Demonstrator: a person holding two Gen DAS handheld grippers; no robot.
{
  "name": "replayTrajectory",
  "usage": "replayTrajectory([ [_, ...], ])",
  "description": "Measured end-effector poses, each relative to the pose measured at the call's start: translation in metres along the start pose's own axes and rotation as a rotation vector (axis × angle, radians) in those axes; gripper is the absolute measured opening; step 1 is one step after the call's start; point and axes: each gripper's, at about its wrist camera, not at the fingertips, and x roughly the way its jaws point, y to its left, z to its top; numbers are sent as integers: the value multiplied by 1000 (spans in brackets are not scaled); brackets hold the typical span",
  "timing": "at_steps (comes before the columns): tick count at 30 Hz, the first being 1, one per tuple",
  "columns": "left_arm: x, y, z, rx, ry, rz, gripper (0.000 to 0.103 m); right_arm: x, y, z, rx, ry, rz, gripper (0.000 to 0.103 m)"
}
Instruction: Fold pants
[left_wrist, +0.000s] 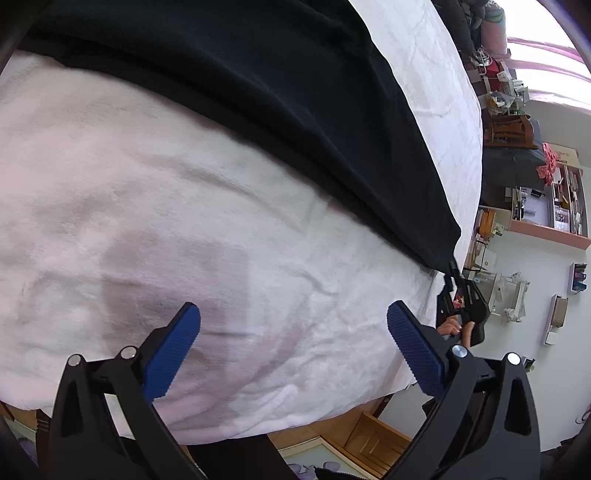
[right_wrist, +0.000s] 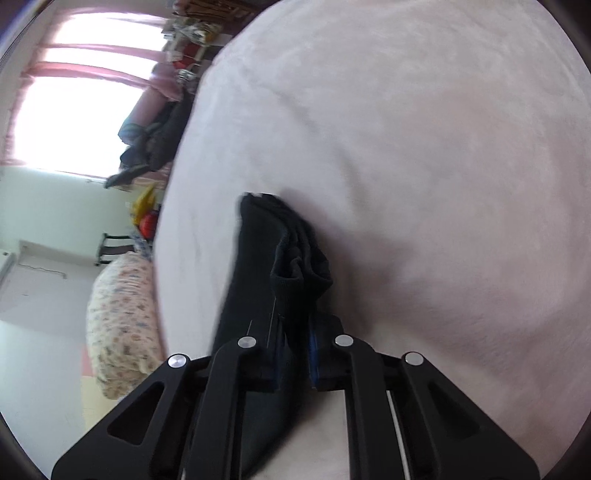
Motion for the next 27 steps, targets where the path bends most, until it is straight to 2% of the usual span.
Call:
replayTrajectory([
  [3, -7, 9, -1, -18, -18, -2, 101, -2, 26, -4, -48, 6, 73, 10],
  [7, -17, 21, -1, -36, -32, 8, 101, 5, 74, -19, -154, 56, 142, 10],
  [12, -34, 42, -2, -63, -68, 0, 101, 22, 143, -58, -317, 151, 217, 10],
  [17, -51, 66, -3, -110, -88, -17, 101, 51, 207, -117, -454, 281, 288, 10],
  [21, -66, 86, -3, -139, -111, -31, 101, 82, 251, -177, -532, 401, 328, 10],
  [27, -88, 111, -3, -173, -145, -45, 101, 122, 276, -245, -587, 532, 315, 10],
])
